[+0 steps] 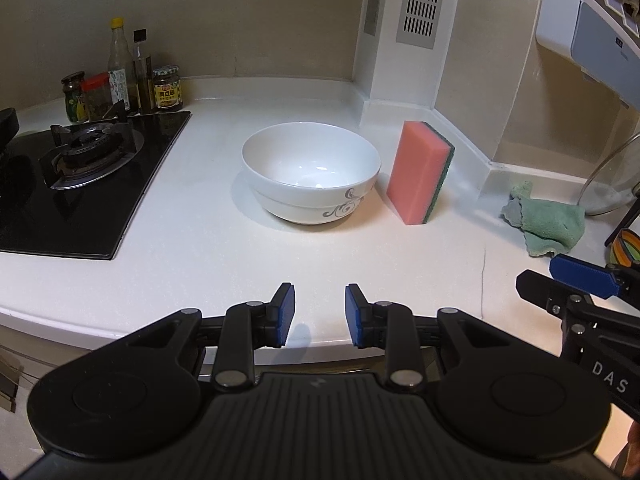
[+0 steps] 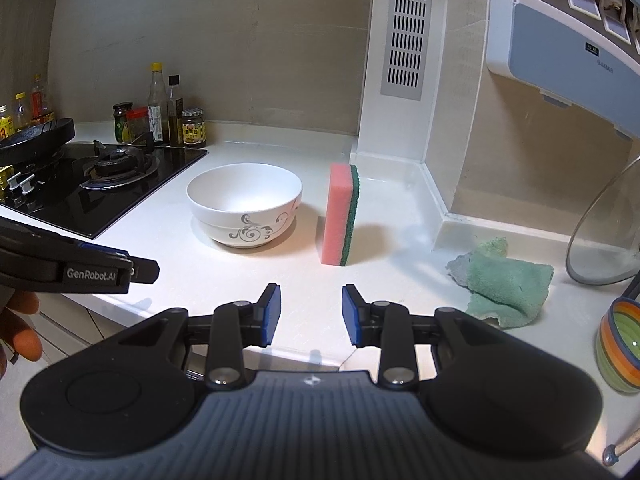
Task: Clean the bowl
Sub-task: 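Move the right tool toward the pink-and-green sponge beside the white bowl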
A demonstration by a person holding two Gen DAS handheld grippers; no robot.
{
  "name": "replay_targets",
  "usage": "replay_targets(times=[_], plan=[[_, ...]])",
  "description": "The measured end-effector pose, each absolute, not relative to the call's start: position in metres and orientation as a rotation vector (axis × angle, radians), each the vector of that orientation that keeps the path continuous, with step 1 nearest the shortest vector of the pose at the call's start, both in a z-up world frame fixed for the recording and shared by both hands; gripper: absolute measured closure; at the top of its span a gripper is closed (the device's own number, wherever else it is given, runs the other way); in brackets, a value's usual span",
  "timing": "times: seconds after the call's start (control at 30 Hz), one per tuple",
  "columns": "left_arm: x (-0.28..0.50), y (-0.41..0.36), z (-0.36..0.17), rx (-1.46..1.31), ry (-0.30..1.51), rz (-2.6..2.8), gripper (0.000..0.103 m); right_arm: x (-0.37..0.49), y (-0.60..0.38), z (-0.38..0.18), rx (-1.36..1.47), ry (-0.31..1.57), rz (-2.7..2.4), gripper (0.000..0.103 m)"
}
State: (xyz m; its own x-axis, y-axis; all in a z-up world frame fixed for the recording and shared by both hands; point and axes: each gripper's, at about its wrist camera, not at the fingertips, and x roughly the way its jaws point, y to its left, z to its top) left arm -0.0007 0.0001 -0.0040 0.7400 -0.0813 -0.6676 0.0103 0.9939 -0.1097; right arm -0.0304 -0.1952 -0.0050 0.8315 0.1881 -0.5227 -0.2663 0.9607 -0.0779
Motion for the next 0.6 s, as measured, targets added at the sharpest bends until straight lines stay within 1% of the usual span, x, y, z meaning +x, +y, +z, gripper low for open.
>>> replay_targets(times=[0.23,0.6], plan=[[0.003,0.002,-0.002,-0.095,0.741,-0.058,0.068,-0.027,-0.193,0.006,-0.160,0.541,0.235,0.074],[0.022,0.001,-0.013,-0.108,0.758,-0.085,0.068,-0.013,-0.186,0.000,-0.171,0.582,0.215,0.074]])
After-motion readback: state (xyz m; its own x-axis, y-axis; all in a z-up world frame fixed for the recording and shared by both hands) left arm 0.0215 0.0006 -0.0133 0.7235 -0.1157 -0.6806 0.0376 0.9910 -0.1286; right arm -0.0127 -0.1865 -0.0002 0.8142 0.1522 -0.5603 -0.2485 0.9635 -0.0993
